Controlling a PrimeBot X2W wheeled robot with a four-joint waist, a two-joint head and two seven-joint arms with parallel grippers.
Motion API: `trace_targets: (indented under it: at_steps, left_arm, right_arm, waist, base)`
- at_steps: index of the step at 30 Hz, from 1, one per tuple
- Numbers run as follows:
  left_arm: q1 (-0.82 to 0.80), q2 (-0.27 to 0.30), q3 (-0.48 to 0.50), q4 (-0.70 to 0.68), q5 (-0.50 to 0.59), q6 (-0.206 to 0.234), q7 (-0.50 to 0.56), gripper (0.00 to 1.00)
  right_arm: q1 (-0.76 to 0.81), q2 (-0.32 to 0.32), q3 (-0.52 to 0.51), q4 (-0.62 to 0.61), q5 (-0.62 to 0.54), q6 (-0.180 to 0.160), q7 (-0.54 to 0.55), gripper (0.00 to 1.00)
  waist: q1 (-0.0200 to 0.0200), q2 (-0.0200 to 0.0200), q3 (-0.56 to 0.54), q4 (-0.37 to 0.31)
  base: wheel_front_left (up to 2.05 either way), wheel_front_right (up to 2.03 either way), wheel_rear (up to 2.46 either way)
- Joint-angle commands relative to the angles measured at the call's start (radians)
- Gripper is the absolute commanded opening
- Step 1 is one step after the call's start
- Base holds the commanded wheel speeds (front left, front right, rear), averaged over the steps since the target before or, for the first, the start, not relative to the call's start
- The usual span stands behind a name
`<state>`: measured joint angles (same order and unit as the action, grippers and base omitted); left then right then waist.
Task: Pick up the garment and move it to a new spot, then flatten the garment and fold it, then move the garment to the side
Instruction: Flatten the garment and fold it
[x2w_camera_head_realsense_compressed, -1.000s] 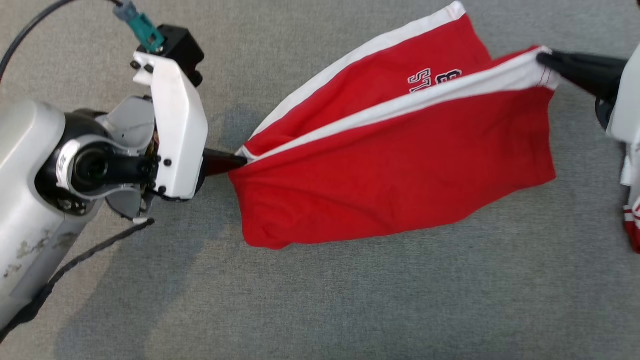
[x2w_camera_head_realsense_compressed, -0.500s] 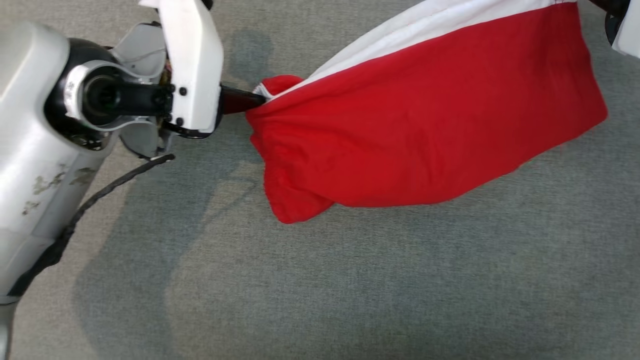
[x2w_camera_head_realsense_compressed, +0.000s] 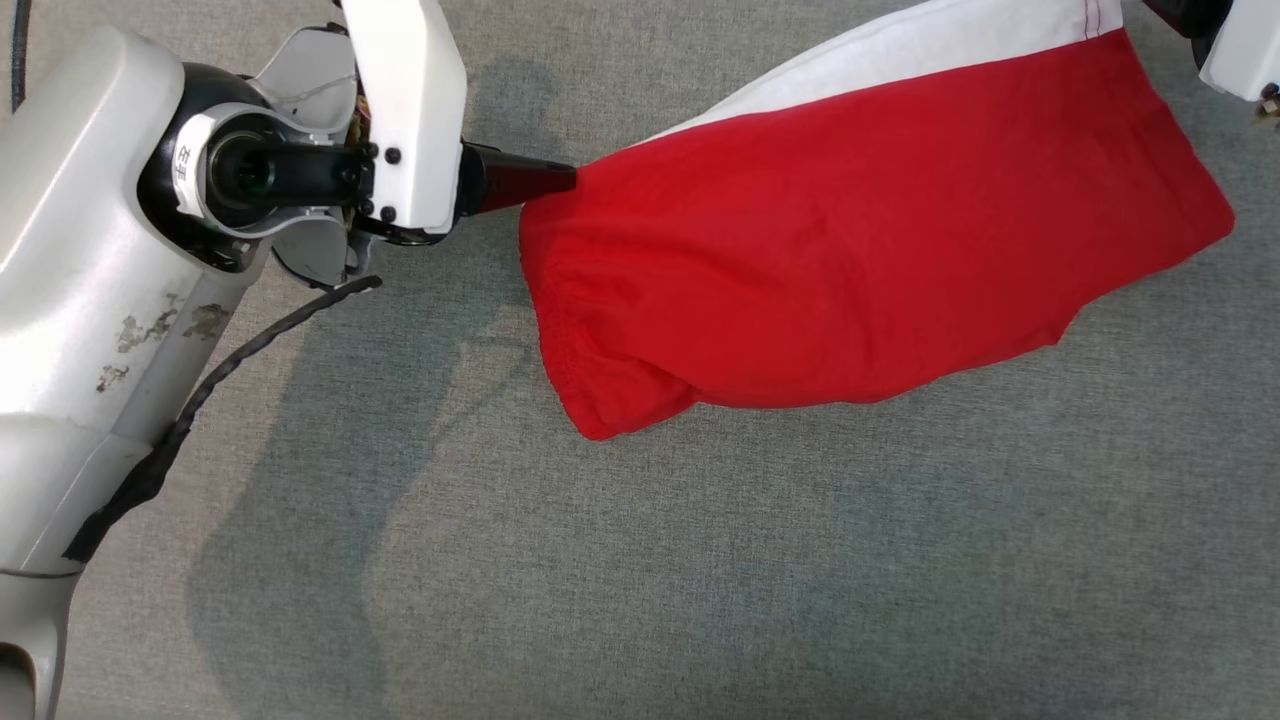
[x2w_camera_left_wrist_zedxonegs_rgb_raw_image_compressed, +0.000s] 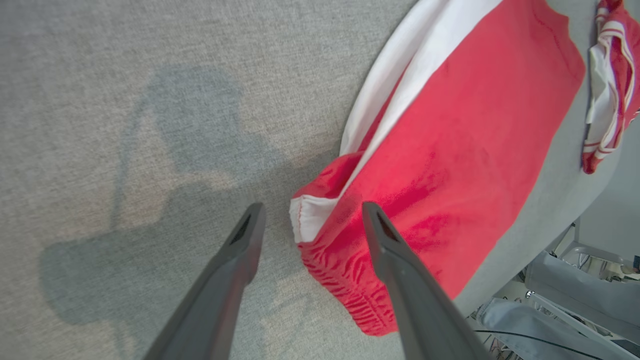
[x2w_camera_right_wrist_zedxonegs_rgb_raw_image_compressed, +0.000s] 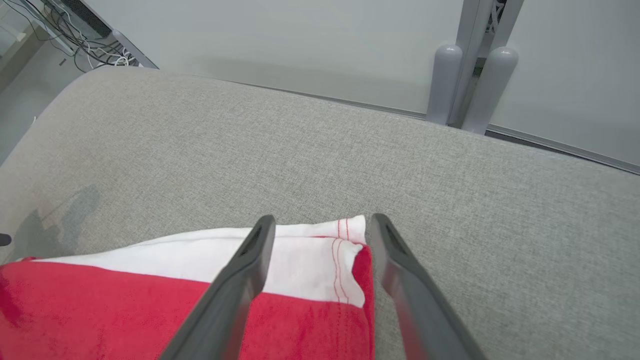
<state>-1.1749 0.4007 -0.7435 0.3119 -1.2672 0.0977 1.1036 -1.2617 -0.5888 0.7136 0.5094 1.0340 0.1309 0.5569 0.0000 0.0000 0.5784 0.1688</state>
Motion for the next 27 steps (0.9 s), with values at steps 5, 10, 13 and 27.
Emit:
trace_targets:
  at_steps: [5,10,13,27]
  left_arm:
    - [-0.019,0.018,0.029,0.016,0.021,-0.037,-0.07,1.0]
    - [0.035,0.054,0.049,0.003,0.093,-0.074,-0.223,1.0]
    - [0.091,0.072,0.077,-0.012,0.144,-0.075,-0.377,1.0]
    - [0.539,0.099,0.162,-0.264,0.271,0.011,-0.934,1.0]
  right_arm:
    - [-0.006,-0.008,0.028,0.012,0.007,0.0,-0.17,1.0]
    - [0.046,-0.015,0.043,0.041,-0.012,0.0,-0.37,1.0]
    - [0.094,-0.019,0.054,0.069,-0.013,0.0,-0.468,1.0]
    - [0.3,-0.002,0.092,0.215,0.087,0.0,-0.599,1.0]
  waist:
    - [0.0,0.0,-0.05,-0.013]
    - [0.0,0.0,-0.109,-0.021]
    - [0.0,0.0,-0.143,-0.025]
    - [0.0,0.0,-0.191,0.034]
  base:
    - [0.0,0.0,0.0]
    - [0.0,0.0,0.0]
    - [0.0,0.0,0.0]
    - [0.0,0.0,0.0]
